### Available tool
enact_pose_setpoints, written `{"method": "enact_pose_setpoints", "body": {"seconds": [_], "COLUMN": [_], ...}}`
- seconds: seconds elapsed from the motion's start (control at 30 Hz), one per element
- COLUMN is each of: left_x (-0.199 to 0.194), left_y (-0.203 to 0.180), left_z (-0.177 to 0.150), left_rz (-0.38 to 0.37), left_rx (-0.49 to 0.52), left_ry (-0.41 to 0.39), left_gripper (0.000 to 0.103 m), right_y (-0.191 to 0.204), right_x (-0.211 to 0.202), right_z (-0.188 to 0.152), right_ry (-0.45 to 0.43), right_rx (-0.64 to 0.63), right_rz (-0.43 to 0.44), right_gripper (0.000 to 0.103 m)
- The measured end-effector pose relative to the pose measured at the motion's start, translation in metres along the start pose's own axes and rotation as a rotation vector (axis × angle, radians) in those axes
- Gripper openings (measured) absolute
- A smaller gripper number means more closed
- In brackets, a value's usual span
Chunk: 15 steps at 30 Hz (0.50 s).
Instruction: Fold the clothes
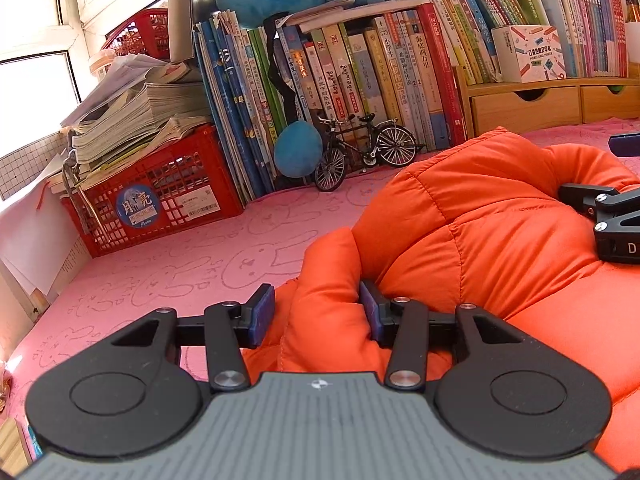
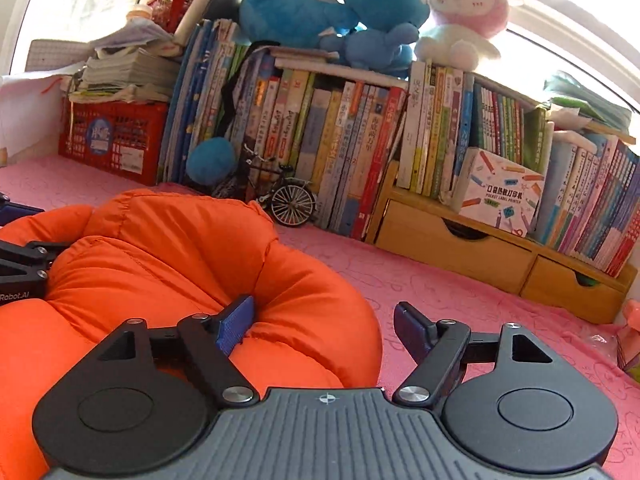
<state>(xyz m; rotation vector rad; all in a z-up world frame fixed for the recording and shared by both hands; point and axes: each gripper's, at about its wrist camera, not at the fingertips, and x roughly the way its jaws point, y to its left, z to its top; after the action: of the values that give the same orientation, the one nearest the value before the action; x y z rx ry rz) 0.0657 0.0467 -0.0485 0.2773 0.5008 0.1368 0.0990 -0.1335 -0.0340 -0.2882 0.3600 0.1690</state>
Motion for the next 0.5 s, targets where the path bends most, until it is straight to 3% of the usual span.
{"method": "enact_pose_setpoints", "body": {"seconds": [0.1, 0.3, 0.37, 0.5], "left_x": [0.001, 0.001, 0.001, 0.002], "left_y": [0.000, -0.001, 0.000, 0.002], "left_z": [0.000, 0.000, 0.000, 0.000], "left_rz": [0.002, 0.003, -0.002, -0.013], "left_rx": [0.000, -0.001, -0.009, -0.024], "left_ry": [0.002, 0.005, 0.007, 0.011], "left_gripper": [0.045, 0.045, 0.045, 0.045], "right_y": [0.000, -0.024, -0.044, -0.091], "right_x": [0.008, 0.008, -0.006, -0.023], "right_z": [0.001, 0.011, 0.010, -0.012], "right_ry": [0.002, 0.059, 0.091, 0.206], "right_rx": [-0.028, 0.089, 0.224, 0.570], "right_rz": [-0.035, -0.044, 0.039, 0.315], "right_gripper": [0.075, 0.078, 0.078, 0.083]}}
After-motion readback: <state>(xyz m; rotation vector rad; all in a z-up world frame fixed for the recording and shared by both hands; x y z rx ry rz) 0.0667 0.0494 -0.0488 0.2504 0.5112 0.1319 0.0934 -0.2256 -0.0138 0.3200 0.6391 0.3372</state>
